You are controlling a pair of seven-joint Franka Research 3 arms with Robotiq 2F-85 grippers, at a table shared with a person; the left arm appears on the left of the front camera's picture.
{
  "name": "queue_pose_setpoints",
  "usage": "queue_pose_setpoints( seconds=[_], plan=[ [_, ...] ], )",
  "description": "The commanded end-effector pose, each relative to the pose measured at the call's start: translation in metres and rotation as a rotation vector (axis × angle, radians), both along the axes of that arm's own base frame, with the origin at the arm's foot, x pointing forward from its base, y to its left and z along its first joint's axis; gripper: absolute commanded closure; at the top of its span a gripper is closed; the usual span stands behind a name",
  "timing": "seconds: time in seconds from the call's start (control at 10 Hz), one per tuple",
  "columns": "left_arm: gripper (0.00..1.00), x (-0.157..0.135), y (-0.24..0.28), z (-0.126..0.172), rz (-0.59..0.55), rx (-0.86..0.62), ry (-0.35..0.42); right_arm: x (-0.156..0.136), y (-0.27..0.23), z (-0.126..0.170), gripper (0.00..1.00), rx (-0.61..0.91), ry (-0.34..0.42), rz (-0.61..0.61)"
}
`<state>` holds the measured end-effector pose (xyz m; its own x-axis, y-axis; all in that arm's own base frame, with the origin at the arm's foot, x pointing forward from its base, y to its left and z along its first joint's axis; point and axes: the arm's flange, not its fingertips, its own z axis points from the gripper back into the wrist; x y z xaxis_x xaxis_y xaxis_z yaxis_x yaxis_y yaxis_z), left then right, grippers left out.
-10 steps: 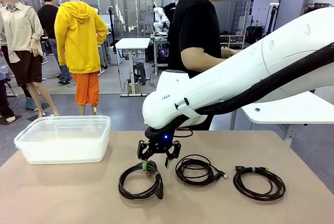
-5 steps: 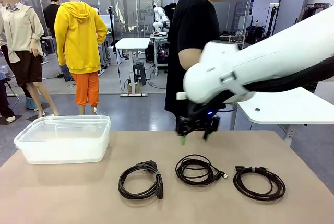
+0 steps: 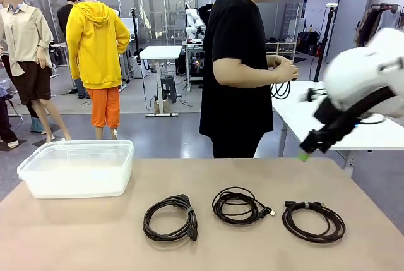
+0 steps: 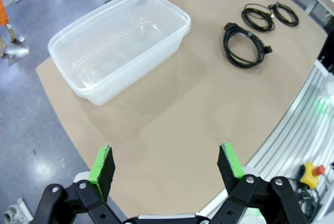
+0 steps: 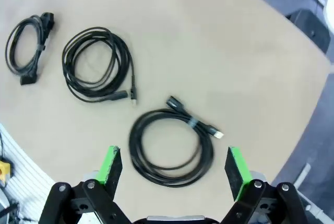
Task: Organize and store the cables.
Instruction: Place the Power Cable into the Organizing box.
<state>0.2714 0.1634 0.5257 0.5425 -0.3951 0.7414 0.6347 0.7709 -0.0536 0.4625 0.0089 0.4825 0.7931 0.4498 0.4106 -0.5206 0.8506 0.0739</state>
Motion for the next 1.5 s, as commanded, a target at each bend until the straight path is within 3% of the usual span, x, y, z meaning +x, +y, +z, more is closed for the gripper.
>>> queue_pose_setpoints(
  seconds=[0.0,0.4,0.6,0.7,1.3,1.4],
  plan=[
    [0.0,0.0,0.001,0.0,-0.014,-0.008,-0.009,-0.017,-0.055,-0.009,0.0,0.155,-0.073,0.061],
    [0.0,0.0,0.001,0.0,-0.014,-0.008,-0.009,-0.059,-0.112,-0.017,0.0,0.159,-0.192,0.191],
    [0.0,0.0,0.001,0.0,-0.014,-0.008,-0.009,-0.052,-0.108,-0.024,0.0,0.232,-0.21,0.194],
    [0.0,0.0,0.001,0.0,-0.014,-0.008,-0.009,-0.054,-0.115,-0.014,0.0,0.14,-0.177,0.157],
    [0.0,0.0,0.0,0.0,0.0,0.0,0.0,-0.054,-0.115,-0.014,0.0,0.14,-0.177,0.157],
    [0.0,0.007,-0.029,0.025,-0.045,0.021,-0.047,-0.054,-0.115,-0.014,0.0,0.14,-0.177,0.157]
  ],
)
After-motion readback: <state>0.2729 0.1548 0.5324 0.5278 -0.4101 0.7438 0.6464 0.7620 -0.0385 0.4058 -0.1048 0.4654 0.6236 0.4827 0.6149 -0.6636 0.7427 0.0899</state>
